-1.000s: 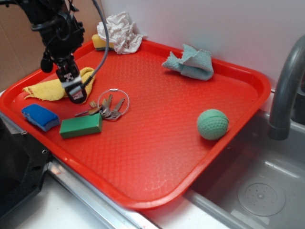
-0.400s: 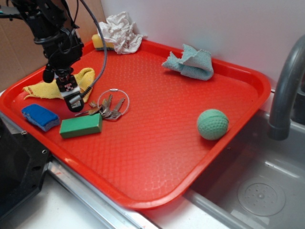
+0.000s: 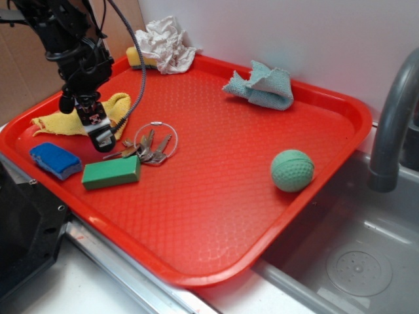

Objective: Grab the yellow cloth.

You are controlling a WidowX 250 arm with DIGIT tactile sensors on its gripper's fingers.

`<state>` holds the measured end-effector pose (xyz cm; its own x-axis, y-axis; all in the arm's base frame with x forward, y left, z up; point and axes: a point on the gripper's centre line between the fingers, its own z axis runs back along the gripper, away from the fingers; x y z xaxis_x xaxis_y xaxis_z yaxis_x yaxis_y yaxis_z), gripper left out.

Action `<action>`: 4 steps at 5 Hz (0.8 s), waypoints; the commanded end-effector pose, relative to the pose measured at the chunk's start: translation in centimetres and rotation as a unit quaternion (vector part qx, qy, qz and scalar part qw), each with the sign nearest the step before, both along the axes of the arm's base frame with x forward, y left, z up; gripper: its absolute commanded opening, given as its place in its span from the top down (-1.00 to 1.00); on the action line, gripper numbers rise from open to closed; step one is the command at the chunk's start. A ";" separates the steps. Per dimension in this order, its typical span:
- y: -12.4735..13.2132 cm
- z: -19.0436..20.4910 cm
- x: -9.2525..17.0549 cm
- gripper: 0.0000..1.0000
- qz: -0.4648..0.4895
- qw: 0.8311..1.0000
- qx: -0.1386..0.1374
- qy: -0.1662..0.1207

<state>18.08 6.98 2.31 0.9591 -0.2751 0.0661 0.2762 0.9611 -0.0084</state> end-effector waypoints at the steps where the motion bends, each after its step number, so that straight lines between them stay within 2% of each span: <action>1: -0.1 -0.3 -0.5 1.00 -0.007 1.000 0.021 -0.010; 4: 0.5 0.2 -3.0 1.00 0.018 0.999 0.029 -0.002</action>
